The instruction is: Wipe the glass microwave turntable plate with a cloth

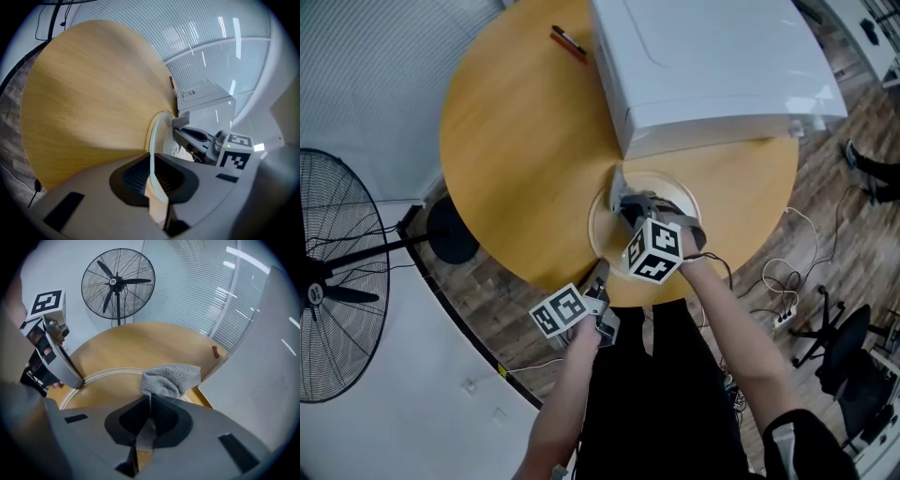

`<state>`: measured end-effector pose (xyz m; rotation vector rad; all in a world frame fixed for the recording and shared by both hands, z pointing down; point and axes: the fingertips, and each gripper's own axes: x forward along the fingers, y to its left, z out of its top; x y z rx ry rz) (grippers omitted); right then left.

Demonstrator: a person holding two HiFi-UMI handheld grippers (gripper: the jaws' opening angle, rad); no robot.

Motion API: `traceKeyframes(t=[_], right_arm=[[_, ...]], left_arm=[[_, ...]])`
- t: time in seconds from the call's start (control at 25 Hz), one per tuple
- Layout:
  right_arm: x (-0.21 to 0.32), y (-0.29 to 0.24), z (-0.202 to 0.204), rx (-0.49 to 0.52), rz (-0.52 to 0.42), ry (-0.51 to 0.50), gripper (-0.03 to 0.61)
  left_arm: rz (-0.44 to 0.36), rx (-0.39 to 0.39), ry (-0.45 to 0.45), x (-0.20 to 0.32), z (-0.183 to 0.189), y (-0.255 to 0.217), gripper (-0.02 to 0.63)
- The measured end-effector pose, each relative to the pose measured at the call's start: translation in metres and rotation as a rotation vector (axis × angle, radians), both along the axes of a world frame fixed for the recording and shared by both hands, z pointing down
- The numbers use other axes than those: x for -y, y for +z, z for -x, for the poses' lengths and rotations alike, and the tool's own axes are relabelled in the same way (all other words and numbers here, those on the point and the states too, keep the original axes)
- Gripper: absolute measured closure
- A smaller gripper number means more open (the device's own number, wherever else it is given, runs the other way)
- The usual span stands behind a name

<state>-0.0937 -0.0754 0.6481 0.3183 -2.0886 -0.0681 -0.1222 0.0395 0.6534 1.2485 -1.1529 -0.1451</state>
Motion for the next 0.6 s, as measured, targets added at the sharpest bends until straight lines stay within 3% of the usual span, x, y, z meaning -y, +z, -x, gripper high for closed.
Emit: traceKeyframes(t=[0.36,0.6], right_arm=[[0.035,0.001,-0.062,-0.020,0.007,0.160,0.557],[0.024,0.001,-0.101,-0.039,0.042,0.211,0.557]], left_arm=[[-0.007,0.005,-0.011,0.000,0.001,0.000,0.591],[-0.007,0.008,-0.014,-0.001,0.001,0.000,0.591]])
